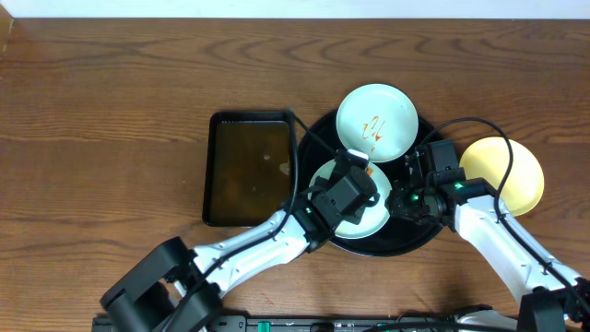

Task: Clean dirty plates on tray and stack at the side
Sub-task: 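Scrub the held white plate with the sponge in the left gripper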

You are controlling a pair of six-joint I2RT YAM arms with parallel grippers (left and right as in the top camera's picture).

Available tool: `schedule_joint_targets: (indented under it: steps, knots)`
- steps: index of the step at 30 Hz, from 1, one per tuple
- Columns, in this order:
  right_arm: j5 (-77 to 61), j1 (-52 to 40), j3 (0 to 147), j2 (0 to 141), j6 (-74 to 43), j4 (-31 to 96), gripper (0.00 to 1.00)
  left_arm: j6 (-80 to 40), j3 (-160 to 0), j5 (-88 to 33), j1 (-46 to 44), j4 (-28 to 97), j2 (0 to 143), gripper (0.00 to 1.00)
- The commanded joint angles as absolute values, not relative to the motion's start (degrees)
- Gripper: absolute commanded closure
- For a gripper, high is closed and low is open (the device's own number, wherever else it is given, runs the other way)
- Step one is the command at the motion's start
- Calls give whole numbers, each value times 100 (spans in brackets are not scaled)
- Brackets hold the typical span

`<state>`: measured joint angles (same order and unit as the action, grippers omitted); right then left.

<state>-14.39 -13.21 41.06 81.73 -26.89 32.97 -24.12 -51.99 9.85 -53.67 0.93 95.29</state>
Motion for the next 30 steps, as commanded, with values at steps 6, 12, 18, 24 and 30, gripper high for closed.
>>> schedule_joint_targets:
  steps: [6,12,18,24,30]
  knots:
    - [-1485,-1378,4064,8663,-2746,3253,78,-2185,-5172,943,-5328,-429,9981,92]
    - [-1485,-1378,4064,8803,-2744,3256,94,-2185,-5172,947,-5251,-567,10304,92]
    - [-1485,-1398,4064,8803,-2786,3275,99,-2182,-5172,947,-5201,-392,10508,92]
    - [-1485,-1398,4064,8803,-2786,3301,99,-2161,-5172,947,-5192,320,10534,92]
    - [-1485,-1398,4064,8803,-2786,3317,99,-2161,-5172,945,-5179,1278,10468,92]
